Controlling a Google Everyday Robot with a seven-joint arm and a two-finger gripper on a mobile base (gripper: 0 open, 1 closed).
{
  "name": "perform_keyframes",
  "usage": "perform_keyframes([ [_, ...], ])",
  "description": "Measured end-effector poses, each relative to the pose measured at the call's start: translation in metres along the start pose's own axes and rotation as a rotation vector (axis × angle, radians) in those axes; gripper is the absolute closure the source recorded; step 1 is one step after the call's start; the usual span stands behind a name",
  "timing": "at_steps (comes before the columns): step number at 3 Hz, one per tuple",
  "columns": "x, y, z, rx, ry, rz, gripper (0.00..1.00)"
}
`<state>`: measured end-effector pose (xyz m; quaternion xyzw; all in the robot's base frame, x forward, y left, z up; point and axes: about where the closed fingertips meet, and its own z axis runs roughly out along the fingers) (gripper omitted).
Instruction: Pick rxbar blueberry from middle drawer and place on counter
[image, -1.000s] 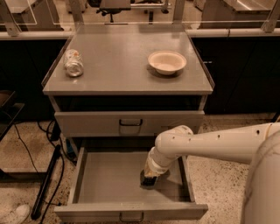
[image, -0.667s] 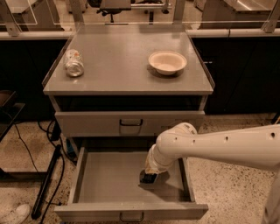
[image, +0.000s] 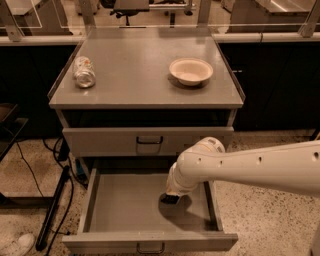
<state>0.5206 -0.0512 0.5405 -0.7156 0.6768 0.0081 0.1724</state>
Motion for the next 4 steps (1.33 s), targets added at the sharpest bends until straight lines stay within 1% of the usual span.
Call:
perform_keyframes([
  [1, -0.007, -0.01, -0.034, 0.081, 0.05, -0.015, 1.0],
  [2, -0.017, -0.02, -0.076, 0.175, 0.087, -0.038, 1.0],
  [4, -0.015, -0.026, -0.082, 0.195, 0.073, -0.024, 1.0],
])
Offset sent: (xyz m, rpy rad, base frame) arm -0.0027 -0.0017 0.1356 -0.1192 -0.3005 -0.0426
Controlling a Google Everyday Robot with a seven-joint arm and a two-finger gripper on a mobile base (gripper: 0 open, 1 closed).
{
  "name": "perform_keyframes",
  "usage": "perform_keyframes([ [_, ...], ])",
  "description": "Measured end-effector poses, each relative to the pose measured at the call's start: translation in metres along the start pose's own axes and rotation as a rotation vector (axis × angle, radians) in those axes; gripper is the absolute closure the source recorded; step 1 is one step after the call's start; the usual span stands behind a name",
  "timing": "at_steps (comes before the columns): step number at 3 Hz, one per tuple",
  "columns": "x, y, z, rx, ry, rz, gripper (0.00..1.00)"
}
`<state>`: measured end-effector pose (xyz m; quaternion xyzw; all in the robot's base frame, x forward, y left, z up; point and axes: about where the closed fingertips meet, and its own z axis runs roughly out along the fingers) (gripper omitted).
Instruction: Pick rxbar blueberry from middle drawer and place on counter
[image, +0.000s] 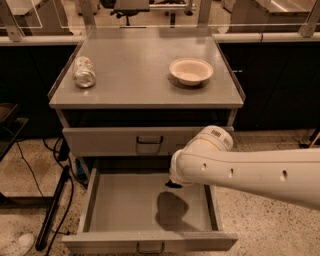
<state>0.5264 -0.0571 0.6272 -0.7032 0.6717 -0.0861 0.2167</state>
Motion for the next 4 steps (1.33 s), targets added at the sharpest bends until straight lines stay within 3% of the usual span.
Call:
perform_keyframes([
  [1, 0.004, -0.018, -0.014, 0.052, 0.011, 0.004, 1.0],
  [3, -0.005, -0.054, -0.076, 0.212, 0.029, -0.033, 1.0],
  [4, -0.006, -0.055, -0.079, 0.218, 0.03, -0.035, 1.0],
])
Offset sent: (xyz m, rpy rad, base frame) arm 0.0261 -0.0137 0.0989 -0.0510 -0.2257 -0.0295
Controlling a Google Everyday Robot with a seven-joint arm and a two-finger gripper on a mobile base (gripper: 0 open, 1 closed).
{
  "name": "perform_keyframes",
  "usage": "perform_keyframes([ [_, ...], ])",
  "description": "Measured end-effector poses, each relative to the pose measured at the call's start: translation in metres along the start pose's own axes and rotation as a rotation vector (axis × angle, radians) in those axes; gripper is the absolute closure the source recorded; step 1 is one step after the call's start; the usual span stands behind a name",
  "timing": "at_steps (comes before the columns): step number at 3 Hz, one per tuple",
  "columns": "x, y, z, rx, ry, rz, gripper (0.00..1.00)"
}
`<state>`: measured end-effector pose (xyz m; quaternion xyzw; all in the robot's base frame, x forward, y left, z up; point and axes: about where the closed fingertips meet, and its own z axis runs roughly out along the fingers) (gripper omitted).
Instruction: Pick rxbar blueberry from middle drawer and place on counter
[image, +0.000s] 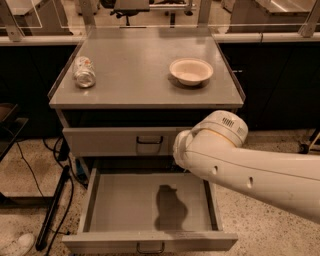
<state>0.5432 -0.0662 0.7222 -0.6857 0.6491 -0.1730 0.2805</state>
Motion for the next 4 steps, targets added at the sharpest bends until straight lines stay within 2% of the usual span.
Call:
perform_keyframes([
  [1, -0.001, -0.017, -0.007, 0.051, 0.01, -0.019, 1.0],
  [3, -0.011, -0.078, -0.034, 0.205, 0.02, -0.081, 1.0],
  [4, -0.011, -0.08, -0.035, 0.211, 0.023, -0.089, 1.0],
])
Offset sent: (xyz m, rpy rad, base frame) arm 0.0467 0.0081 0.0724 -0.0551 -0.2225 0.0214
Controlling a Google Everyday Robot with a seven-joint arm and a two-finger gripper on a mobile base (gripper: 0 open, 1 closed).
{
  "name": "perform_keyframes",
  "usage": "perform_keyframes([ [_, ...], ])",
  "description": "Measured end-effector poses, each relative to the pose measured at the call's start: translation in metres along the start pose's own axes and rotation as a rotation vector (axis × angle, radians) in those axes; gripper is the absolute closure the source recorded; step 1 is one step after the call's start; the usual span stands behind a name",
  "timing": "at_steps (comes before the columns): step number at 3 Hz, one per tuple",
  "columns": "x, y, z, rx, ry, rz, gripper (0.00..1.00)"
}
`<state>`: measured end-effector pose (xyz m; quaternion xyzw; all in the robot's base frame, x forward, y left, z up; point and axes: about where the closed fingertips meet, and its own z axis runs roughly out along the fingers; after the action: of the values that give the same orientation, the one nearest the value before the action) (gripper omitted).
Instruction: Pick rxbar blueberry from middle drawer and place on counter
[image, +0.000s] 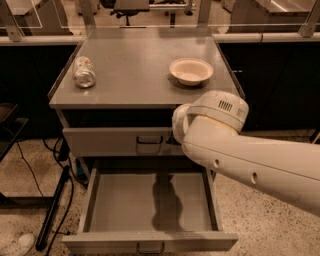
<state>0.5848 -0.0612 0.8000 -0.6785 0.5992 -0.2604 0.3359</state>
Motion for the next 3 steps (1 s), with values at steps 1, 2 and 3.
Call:
perform_keyframes([
  [1, 0.0, -0.003, -0.002, 0.003, 0.022, 0.0, 1.0],
  [2, 0.003, -0.029, -0.013, 0.062, 0.059, -0.023, 1.0],
  [3, 0.008, -0.066, -0.031, 0.13, 0.093, -0.061, 1.0],
])
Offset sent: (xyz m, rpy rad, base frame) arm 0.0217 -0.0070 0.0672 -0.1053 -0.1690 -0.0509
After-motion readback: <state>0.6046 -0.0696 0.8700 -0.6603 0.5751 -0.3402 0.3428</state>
